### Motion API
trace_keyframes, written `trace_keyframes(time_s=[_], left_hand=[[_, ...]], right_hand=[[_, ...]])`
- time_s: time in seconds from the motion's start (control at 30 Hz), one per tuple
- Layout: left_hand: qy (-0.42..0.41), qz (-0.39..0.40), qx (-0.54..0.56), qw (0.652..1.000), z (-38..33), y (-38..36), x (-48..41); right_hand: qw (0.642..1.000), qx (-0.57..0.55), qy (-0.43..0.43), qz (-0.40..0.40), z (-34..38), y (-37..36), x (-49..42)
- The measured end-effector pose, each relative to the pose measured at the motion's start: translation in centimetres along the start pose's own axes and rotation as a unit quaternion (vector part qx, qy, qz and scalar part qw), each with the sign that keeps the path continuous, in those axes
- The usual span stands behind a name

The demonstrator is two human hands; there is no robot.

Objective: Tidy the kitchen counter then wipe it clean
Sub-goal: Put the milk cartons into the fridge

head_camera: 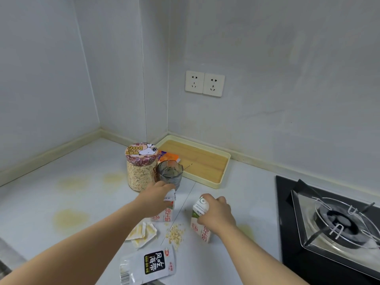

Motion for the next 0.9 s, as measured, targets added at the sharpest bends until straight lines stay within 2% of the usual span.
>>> trace_keyframes(time_s=[0.2,0.37,0.5,0.6,0.73,0.9], left_hand=[[-0.017,0.006,0.024,1.0,-0.5,-0.2,-0.5],[-0.026,0.01,-0.02,0.999,-0.5,-0.1,-0.6],[-0.011,-0.042,-0.026,0.999,-0.2,0.9,-0.2],[-0.036,-0.077,-0.024,0.996,-1.5,1.9,0.4],[-0.115,-0.089,0.0,0.989,-6.2,3.8,1.4],[-0.195,-0.068,-0.015,0.978,-15.7,4.4,3.1]], right_hand=[[0.999,0.039,0.016,-0.019,0.2,0.1,-0.3],[0.998,0.041,0.025,-0.05,0.3,0.3,0.3],[0.997,0.011,0.029,-0.069,0.2,0.6,1.3],[0.995,-0.025,0.026,-0.093,-0.6,1.5,2.4],[0.989,-0.058,0.02,-0.135,-2.3,3.8,5.1],[0.982,-0.057,0.01,-0.18,-6.4,8.2,10.9]])
Point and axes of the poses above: each hand's wrist, its own x-axis away from the middle knuckle, its own y-axis out of the back of the hand, z = x × y, the point moved 10 cm from there along -x, towards the middle knuckle, and after that the axes turned 8 degrees about z, right-handed, at the moved point
